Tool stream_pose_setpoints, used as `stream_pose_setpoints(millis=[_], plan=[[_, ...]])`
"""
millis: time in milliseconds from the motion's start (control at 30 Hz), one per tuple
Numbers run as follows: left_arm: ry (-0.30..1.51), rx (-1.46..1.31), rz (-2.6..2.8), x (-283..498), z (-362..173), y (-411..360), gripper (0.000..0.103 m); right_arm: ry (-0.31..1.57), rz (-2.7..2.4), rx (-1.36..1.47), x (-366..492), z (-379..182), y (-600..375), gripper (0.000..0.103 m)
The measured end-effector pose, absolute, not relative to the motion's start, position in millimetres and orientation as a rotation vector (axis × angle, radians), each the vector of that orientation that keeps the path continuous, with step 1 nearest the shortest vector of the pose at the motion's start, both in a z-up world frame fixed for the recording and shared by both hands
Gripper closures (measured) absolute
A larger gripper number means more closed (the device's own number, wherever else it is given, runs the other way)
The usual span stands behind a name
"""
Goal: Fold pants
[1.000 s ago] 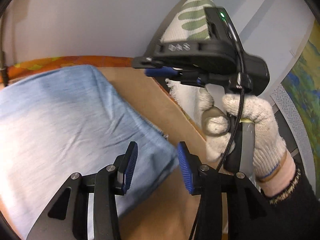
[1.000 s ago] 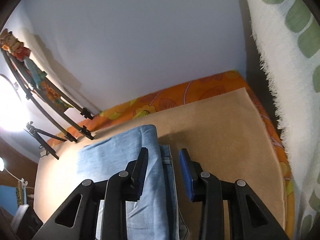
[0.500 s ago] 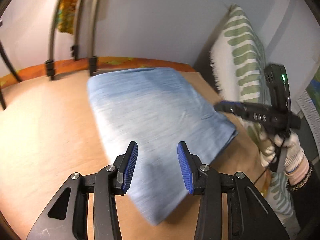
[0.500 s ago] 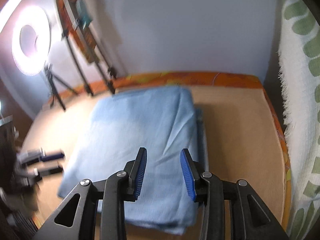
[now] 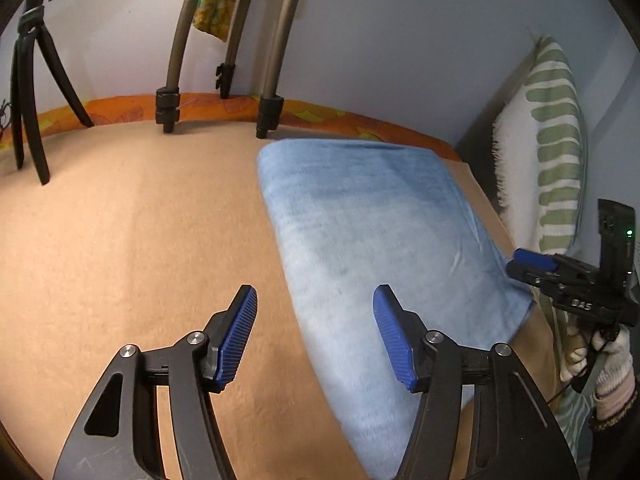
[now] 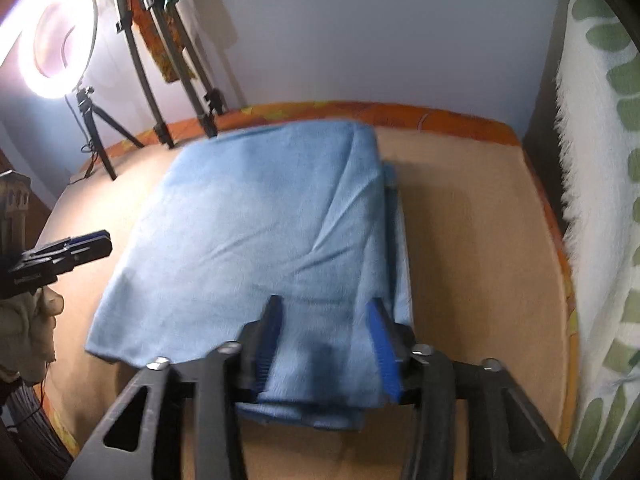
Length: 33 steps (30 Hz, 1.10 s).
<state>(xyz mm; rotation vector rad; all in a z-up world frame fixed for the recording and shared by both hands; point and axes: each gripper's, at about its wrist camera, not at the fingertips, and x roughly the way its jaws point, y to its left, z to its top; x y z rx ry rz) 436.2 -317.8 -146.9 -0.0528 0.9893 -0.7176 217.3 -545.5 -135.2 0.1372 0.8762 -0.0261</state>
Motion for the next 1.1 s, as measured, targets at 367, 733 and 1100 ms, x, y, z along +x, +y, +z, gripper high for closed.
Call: stream_pose_setpoints(millis=[367, 733, 1100], plan=[[0.951, -0.054, -0.615, 440, -150, -323, 0.043, 0.825, -0.07, 0.119, 247, -123, -569, 0.031], [0.975, -0.069, -0.623, 446, -157, -324, 0.043, 0.855, -0.036, 0.199, 286, -133, -588, 0.02], [1.076, -0.226, -0.699, 460, -167, -320, 0.043, 0.914, 0.002, 0.22, 306, -145, -593, 0.015]])
